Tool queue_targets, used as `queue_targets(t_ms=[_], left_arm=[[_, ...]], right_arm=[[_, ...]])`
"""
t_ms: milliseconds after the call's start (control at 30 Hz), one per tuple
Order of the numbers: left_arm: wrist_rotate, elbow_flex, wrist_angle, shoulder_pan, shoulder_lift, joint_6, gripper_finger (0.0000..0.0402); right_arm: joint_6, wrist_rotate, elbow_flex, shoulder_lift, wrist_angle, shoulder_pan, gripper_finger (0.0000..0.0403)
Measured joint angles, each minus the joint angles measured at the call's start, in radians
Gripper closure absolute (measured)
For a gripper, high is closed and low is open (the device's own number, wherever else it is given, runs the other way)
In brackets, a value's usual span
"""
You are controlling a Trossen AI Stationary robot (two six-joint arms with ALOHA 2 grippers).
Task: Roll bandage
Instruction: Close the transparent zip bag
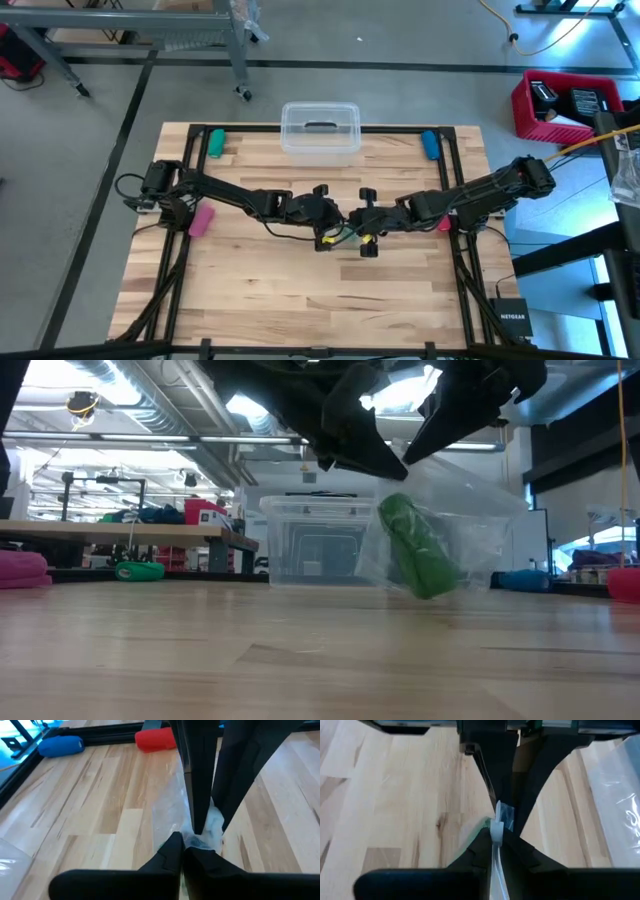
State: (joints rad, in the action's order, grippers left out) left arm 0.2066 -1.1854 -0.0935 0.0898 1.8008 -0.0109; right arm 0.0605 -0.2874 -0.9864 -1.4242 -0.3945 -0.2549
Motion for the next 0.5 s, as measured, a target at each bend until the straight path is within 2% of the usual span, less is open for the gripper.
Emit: queue_targets(t_ms=[100, 300, 400, 500], left_arm=[[0.0, 0.0, 0.001, 0.0, 0.0, 0.002, 0.0401], [0.001, 0.0, -0.001, 0.0, 0.0, 0.002, 0.0401], [0.001, 0.0, -0.005, 0.0, -0.001, 0.002, 0.0401], [0.001, 0.0, -0.011, 0.0, -0.001, 0.002, 0.0401]], right_arm=[[0.0, 0.021, -0.022, 0.007, -0.069, 0.0, 0.0354], [-0.01, 0.098, -0.098, 0.064, -0.282, -0.001, 0.0286], [-0.018, 0.07, -0.097, 0.092, -0.289, -0.001, 0.0259], [-0.02, 0.04, -0.062, 0.099, -0.197, 0.0, 0.0248]])
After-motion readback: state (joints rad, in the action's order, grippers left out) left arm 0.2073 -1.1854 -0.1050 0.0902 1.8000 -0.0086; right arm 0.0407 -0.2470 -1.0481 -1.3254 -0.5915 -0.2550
